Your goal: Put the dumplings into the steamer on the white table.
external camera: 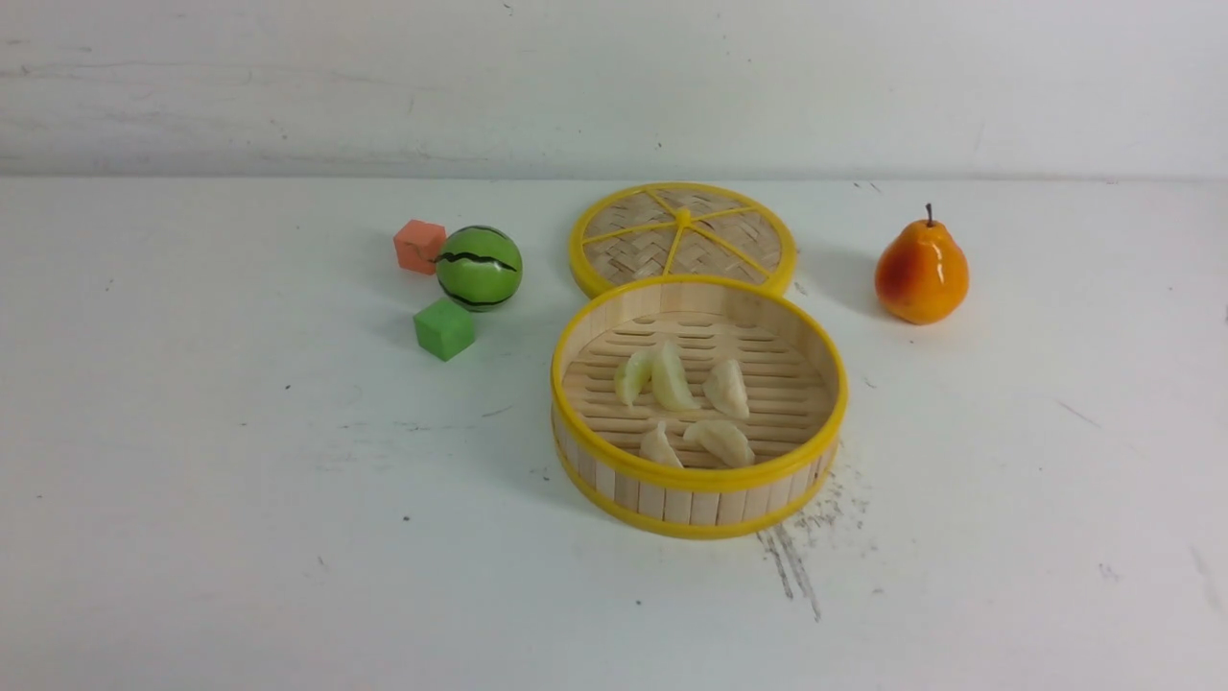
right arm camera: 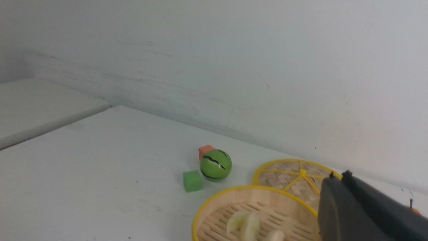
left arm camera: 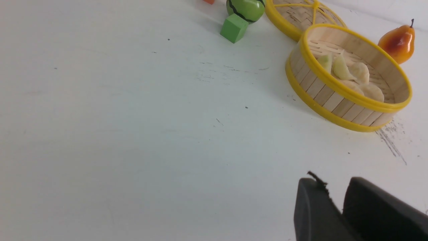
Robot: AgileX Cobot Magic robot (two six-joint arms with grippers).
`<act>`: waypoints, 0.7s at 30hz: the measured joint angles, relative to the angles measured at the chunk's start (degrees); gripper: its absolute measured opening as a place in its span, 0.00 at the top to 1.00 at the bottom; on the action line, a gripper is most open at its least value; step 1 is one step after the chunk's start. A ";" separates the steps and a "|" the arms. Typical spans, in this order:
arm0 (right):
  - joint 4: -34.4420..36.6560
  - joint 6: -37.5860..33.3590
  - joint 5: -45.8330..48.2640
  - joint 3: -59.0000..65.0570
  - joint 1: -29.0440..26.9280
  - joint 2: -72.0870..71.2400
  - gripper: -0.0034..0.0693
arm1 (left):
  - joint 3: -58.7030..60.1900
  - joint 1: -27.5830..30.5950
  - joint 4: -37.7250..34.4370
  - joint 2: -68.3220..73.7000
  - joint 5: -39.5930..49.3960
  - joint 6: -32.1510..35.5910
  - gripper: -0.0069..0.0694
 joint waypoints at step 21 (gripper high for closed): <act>-27.70 33.60 8.97 32.76 -28.67 -28.93 0.96 | 0.00 0.00 0.00 0.00 0.00 0.00 0.72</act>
